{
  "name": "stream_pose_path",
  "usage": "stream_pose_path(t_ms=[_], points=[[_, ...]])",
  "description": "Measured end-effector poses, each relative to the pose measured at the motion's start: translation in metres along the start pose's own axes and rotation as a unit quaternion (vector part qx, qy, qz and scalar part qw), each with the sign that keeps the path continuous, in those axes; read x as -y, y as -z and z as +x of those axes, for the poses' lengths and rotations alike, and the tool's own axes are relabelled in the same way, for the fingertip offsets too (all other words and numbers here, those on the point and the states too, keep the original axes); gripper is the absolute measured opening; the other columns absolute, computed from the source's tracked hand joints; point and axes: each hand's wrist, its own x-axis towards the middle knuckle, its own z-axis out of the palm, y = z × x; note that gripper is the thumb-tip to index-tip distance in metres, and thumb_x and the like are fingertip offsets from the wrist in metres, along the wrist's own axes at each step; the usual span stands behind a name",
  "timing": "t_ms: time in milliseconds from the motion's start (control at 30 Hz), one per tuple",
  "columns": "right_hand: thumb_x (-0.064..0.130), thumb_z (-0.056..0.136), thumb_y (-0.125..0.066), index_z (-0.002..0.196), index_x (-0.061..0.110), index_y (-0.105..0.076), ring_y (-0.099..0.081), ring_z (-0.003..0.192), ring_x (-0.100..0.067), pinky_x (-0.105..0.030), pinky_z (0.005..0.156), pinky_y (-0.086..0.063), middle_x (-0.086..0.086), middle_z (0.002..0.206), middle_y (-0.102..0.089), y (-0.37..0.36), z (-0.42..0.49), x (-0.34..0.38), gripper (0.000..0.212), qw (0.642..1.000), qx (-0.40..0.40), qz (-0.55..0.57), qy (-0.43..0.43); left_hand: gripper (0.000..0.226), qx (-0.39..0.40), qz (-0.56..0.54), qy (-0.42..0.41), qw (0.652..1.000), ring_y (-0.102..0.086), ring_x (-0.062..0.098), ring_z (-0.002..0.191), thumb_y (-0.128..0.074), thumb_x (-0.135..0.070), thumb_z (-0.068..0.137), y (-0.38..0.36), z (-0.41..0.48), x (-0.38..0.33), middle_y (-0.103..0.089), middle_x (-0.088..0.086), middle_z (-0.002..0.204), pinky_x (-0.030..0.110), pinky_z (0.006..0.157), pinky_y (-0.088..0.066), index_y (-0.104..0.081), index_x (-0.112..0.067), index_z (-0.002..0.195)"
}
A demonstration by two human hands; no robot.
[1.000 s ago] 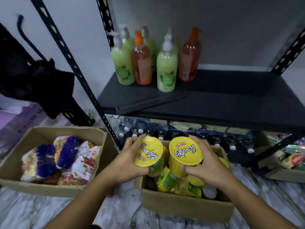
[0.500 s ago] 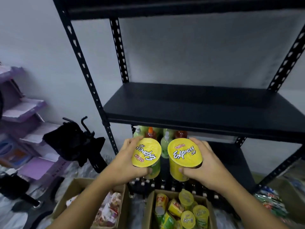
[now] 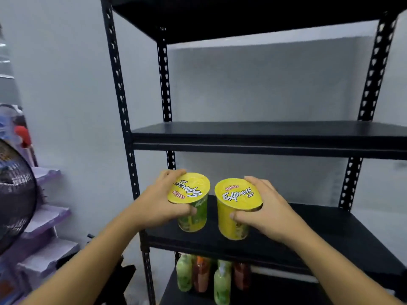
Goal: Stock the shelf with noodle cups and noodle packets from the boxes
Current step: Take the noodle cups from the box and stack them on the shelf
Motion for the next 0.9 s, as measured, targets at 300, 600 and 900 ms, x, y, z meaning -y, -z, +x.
stream_pose_path(t_ms=[300, 600, 900], points=[[0.057, 0.064, -0.088, 0.15, 0.033, -0.039, -0.053, 0.118, -0.012, -0.041, 0.098, -0.052, 0.012, 0.137, -0.046, 0.059, 0.08, 0.06, 0.101, 0.999, -0.03, 0.001, 0.043, 0.104, -0.068, 0.006, -0.017, 0.998, -0.049, -0.001, 0.117, -0.082, -0.062, 0.062, 0.065, 0.067, -0.053, -0.041, -0.019, 0.13, 0.015, 0.087, -0.044, -0.041, -0.033, 0.152], [0.048, 0.067, -0.089, 0.137, 0.027, -0.054, -0.064, 0.104, -0.014, -0.042, 0.083, -0.062, 0.004, 0.125, -0.061, 0.075, 0.171, 0.113, 0.081, 0.995, -0.055, 0.079, 0.04, 0.065, -0.079, -0.045, -0.034, 0.995, -0.059, 0.0, 0.105, -0.089, -0.04, 0.075, 0.127, 0.142, -0.062, -0.059, -0.011, 0.121, 0.015, 0.08, -0.048, -0.055, -0.031, 0.131], [0.057, 0.067, -0.087, 0.155, 0.025, -0.035, -0.057, 0.111, -0.024, -0.043, 0.086, -0.06, -0.003, 0.144, -0.052, 0.041, 0.268, 0.125, 0.108, 0.995, -0.097, 0.01, 0.0, 0.1, -0.047, -0.077, 0.002, 0.996, -0.067, 0.02, 0.11, -0.087, -0.058, 0.058, 0.168, 0.231, -0.002, -0.068, 0.004, 0.123, 0.044, 0.099, -0.055, -0.054, -0.017, 0.142]])
